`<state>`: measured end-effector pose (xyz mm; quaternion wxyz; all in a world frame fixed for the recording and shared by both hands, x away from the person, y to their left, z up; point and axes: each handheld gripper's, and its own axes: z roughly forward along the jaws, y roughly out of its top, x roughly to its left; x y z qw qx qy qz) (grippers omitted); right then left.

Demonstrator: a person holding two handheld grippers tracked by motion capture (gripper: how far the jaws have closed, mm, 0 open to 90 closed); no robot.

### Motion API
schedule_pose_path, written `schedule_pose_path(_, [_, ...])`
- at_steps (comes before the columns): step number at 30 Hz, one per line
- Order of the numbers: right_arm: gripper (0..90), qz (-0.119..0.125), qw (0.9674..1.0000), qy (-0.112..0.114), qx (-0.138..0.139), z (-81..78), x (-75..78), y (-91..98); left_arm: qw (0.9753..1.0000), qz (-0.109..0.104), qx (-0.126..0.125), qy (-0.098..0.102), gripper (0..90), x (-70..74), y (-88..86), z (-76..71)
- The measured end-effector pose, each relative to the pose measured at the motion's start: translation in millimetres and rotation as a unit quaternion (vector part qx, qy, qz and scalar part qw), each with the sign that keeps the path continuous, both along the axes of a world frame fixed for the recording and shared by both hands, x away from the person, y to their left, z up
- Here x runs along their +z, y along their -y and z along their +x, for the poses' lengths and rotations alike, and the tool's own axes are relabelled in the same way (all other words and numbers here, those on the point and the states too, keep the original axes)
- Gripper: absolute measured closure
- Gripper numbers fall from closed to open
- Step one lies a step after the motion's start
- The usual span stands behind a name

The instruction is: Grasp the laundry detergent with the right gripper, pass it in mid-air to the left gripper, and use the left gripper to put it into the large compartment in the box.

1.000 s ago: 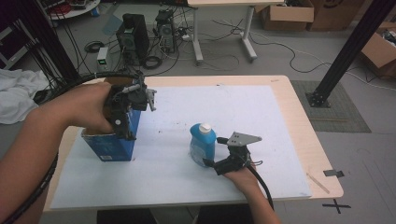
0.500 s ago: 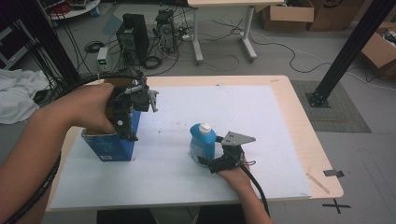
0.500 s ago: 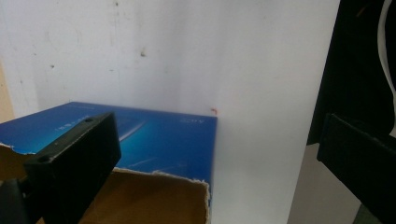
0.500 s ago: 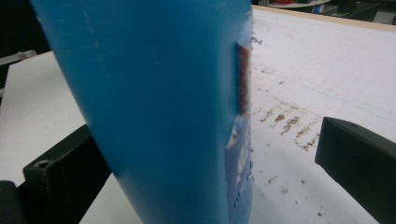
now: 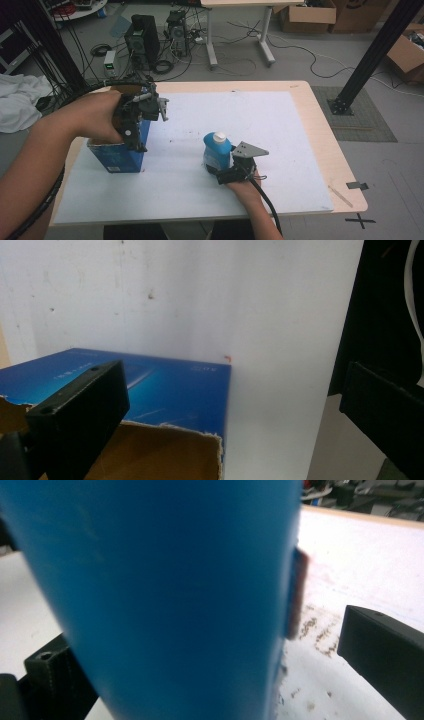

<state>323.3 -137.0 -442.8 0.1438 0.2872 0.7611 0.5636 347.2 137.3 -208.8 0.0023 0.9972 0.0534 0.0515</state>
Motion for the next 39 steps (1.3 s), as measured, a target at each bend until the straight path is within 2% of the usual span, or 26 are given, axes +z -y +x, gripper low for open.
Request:
schedule_pose_path(6, [0.0,-0.009,0.9996,0.014,-0.022,-5.5,0.0,-7.4,1.0,-0.001,-0.001,0.0,0.1,-0.8,0.1,-0.7])
schedule_pose_path(15, [0.0,0.002,0.9992,0.02,-0.035,-9.3,-2.0,-12.0,1.0,-0.001,-0.002,0.0,0.1,-1.4,-0.6,-1.8])
schedule_pose_path(23, [0.0,-0.007,0.9982,0.025,-0.053,-11.4,-1.0,-14.9,1.0,-0.003,0.0,0.0,0.1,-1.2,-1.4,-2.8])
schedule_pose_path(32, [7.9,-0.007,0.9966,0.029,-0.077,-11.7,-0.7,-12.9,1.0,-0.004,-0.001,-0.001,0.1,-2.1,-0.8,-2.9])
schedule_pose_path(39, [14.8,-0.015,0.9962,0.03,-0.08,-12.7,-0.3,-13.6,1.0,-0.003,-0.001,-0.001,0.1,-2.2,-0.7,-1.7])
